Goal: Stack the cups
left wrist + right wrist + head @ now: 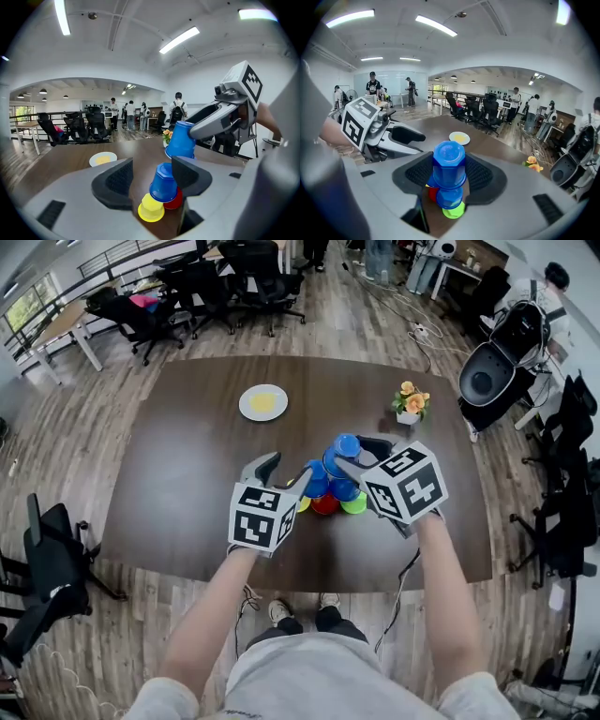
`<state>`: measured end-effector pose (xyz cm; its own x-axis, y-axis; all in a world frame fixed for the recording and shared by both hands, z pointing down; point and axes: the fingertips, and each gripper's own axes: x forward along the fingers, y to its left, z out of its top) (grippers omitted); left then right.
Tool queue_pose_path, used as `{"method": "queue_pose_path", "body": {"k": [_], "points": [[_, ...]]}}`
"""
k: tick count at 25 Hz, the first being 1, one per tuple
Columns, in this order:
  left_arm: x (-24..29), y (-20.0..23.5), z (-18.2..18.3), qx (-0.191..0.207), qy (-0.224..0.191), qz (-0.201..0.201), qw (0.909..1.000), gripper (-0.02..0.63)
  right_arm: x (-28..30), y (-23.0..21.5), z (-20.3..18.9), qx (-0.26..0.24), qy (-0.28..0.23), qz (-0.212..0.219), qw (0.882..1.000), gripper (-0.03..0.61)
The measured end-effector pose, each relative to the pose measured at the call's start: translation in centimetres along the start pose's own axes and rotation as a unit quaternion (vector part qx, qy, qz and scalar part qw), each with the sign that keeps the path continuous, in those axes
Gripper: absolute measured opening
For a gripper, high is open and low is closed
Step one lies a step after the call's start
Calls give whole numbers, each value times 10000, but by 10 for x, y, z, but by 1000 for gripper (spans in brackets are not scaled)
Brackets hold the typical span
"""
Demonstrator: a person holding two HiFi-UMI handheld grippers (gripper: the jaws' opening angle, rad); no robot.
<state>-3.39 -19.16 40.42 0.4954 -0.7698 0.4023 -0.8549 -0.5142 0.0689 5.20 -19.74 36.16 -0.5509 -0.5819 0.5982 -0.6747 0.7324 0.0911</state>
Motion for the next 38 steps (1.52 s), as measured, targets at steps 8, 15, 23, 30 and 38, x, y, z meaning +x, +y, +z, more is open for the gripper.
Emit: {"method": "queue_pose_path", "body": {"k": [8, 15, 23, 30, 38], "points": [[-9, 3, -7, -23, 43, -54, 10000, 258, 10, 12, -5, 33, 225, 20, 9997, 218], [-12, 8, -11, -51, 73, -26, 10000, 258, 15, 9, -6, 137, 238, -13, 9996, 218], [-10, 9, -12, -66, 87, 7, 9999, 256, 17, 6, -6, 170, 196, 0, 9997, 219], [-9, 8, -9, -41, 94, 12, 9999, 256, 17, 8, -9, 122, 199, 37, 9997, 219], [-7, 8, 0, 18, 21, 48, 10000, 256, 6, 3, -6, 391, -158, 61, 9991, 219]]}}
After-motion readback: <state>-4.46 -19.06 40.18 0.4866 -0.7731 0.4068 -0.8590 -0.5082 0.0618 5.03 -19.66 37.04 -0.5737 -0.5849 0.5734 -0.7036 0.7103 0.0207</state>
